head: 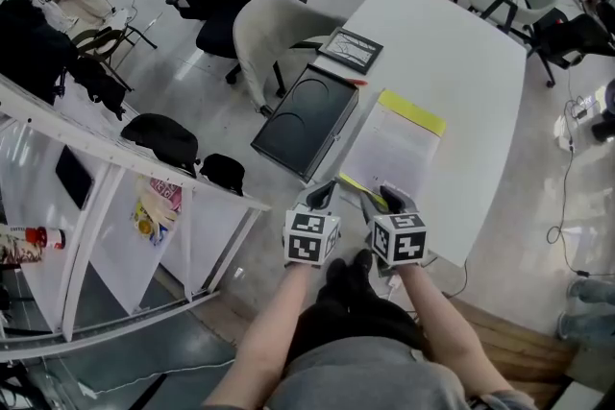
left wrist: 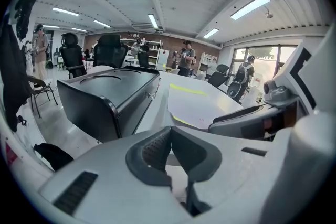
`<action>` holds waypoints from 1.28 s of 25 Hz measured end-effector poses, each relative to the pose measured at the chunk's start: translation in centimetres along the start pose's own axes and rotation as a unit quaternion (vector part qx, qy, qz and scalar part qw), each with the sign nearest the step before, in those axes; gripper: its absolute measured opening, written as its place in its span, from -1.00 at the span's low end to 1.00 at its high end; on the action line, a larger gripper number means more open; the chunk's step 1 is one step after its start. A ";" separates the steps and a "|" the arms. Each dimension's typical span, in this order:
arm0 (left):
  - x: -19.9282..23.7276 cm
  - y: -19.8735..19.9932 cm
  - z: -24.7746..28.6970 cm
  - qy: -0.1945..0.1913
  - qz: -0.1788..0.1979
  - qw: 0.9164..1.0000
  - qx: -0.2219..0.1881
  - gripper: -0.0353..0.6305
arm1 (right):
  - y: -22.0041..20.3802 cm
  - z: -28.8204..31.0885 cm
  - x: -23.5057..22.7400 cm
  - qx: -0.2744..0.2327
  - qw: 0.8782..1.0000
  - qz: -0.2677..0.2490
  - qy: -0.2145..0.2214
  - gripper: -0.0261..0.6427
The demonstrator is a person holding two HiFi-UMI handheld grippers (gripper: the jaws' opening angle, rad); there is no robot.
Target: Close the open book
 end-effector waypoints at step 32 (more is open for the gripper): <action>-0.6 2.2 -3.3 -0.007 0.013 0.999 -0.050 -0.88 | 1.5 -9.2 -0.1 -0.162 0.986 0.041 -0.012 -0.75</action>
Point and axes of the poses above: the fingertips, and each gripper's own axes: z forward along the fingers, x to its left, y out of its top, the point moved 10 cm from there along -z, backward along the fingers, and after that the axes turned 13 degrees about z, right-handed, at the moved point
